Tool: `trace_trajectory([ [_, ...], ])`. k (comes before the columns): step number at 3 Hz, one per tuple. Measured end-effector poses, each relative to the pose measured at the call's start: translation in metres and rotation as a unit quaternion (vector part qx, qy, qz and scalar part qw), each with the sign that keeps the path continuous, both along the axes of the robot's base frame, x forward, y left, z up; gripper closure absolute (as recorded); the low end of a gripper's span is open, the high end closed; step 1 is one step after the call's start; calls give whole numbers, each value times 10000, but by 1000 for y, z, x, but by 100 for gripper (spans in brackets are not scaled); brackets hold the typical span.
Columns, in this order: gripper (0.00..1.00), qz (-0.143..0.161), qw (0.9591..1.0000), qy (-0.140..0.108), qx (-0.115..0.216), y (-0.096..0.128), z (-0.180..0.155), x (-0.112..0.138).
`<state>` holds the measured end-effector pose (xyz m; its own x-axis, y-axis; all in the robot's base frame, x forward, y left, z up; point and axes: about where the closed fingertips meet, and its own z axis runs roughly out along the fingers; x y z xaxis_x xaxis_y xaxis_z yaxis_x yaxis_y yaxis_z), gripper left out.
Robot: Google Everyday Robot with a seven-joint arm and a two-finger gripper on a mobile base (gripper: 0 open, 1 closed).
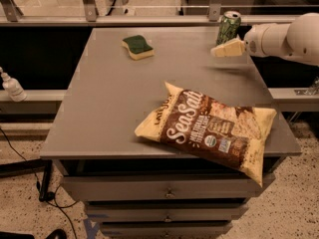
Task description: Move green can near brown chip bag
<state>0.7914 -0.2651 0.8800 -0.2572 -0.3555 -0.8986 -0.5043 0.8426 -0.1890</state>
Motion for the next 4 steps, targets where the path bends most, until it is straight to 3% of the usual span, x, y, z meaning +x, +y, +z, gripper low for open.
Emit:
trace_trajectory([
  [2,0,-125,9979,-220,591,-2,-9,48],
  [3,16,-32,9966,-153,812,3,-6,53],
  [4,39,105,9953,-59,960,7,3,43],
])
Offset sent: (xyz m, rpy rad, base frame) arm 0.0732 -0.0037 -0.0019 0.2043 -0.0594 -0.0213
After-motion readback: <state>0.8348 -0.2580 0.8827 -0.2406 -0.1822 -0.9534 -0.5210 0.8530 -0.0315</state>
